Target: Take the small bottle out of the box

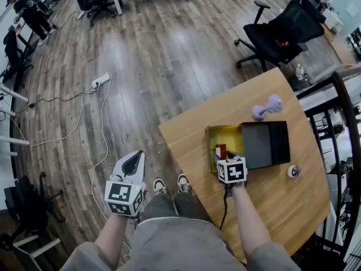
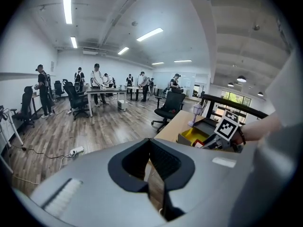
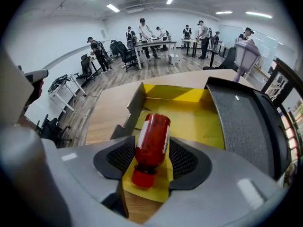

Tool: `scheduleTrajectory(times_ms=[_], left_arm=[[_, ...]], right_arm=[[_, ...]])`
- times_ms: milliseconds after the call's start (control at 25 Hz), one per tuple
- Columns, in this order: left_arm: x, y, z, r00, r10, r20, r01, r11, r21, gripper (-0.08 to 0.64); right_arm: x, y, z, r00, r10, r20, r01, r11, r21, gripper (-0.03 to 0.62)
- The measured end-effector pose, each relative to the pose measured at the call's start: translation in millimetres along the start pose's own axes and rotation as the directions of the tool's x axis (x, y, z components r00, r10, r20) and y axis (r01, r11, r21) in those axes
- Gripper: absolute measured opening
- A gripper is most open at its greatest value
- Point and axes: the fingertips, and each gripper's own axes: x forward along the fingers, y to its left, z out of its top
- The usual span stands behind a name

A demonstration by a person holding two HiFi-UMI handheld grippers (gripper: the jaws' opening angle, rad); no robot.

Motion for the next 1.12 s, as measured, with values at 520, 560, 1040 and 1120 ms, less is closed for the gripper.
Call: scheduleTrajectory(times_ms=[520,560,1040,1120], left_arm=[[-11,7,-6,1.000,-0.007,-0.002,0.006,0.998,-0.056,0.000],[-13,8,-4,1.000,-0.006,0.002,0.006,0.998,-0.063,0.000],[-36,15,31,0.997,0.012,0.078,-0.009,0.999,-0.040,0.000],[-39,14,33,0.996,0.009,0.084,-0.005,0.999,-0.038,0.000]], right_arm=[[-2,8,5,0.999,0.031,-0.014,-0.031,0.999,-0.022,0.216],[-7,10,10,0.999,0.047,0.012,-0.047,0.999,0.000,0.215],[-70,17,42,0.984,0.066,0.166,-0.071,0.997,0.024,0.207],[-70,16,39,0.983,0.065,0.170,-0.072,0.997,0.038,0.207]])
